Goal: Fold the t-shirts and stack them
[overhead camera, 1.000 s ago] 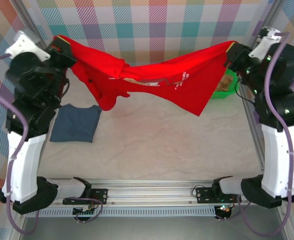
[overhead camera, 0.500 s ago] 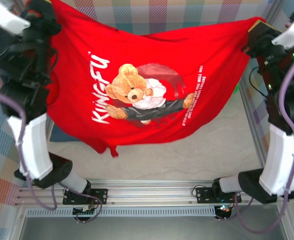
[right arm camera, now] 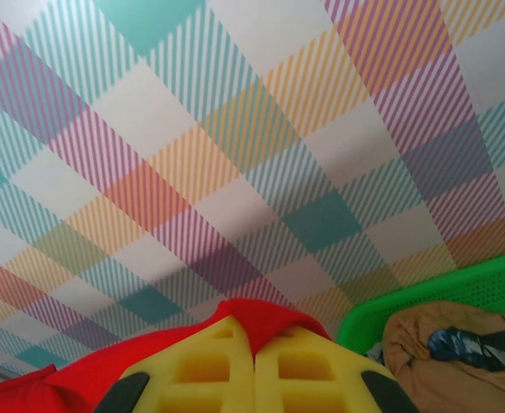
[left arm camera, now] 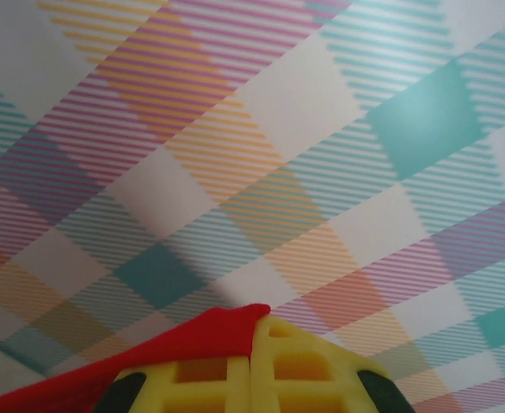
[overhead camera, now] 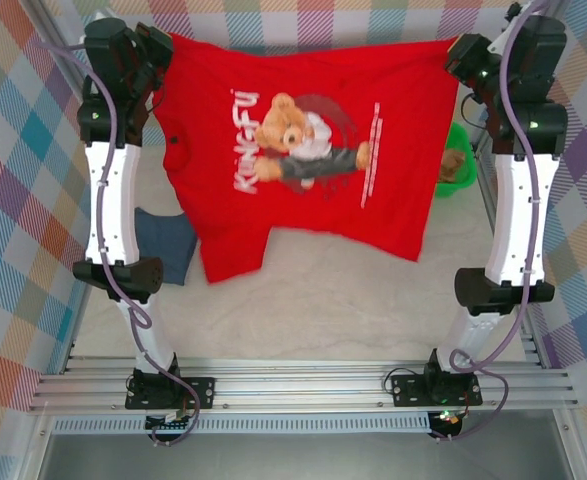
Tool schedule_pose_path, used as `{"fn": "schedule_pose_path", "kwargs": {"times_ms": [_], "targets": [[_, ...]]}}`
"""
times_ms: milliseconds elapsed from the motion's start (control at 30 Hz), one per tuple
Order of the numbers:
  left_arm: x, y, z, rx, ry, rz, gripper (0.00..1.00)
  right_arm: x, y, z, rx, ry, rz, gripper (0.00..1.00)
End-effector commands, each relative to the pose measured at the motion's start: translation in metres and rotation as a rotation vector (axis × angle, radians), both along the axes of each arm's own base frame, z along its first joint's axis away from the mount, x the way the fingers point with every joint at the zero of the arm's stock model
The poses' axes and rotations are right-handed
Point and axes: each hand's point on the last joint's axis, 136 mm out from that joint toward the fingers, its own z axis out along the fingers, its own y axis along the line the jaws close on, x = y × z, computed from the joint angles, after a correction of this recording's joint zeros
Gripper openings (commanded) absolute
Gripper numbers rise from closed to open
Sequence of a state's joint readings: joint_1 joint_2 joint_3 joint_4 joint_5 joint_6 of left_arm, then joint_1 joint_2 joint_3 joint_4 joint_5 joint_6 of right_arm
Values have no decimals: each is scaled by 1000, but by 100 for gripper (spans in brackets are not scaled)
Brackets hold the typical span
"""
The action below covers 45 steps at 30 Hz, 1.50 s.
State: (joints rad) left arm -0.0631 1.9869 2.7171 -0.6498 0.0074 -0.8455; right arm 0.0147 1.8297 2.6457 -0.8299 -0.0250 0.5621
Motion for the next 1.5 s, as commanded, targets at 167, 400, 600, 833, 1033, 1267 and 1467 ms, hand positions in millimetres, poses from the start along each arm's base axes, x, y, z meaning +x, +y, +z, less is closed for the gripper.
{"fn": "schedule_pose_path", "kwargs": {"times_ms": [167,400,600,833,1033,1267,1467], "targets": [[-118,28,124,-24,-325,2,0,-68,-23,76,40,-217,-21,0],[-148,16,-12,53,94,-12,0,-95,-15,-69,88,200,-2,0],[-222,-18,-319,-96,730,-107,0,-176,-7,-303,267,808,-86,0],[-323,-31,-515,-194,1179,-118,0,-220,13,-486,424,1343,-120,0],[-349,-25,-530,-98,1301,-140,0,-222,-4,-525,289,1529,-171,0],[-351,-13,-520,-31,1323,-90,0,-238,-19,-519,233,1548,-268,0],[-353,-7,-500,29,1303,-67,0,-249,-27,-507,204,1544,-327,0]]}}
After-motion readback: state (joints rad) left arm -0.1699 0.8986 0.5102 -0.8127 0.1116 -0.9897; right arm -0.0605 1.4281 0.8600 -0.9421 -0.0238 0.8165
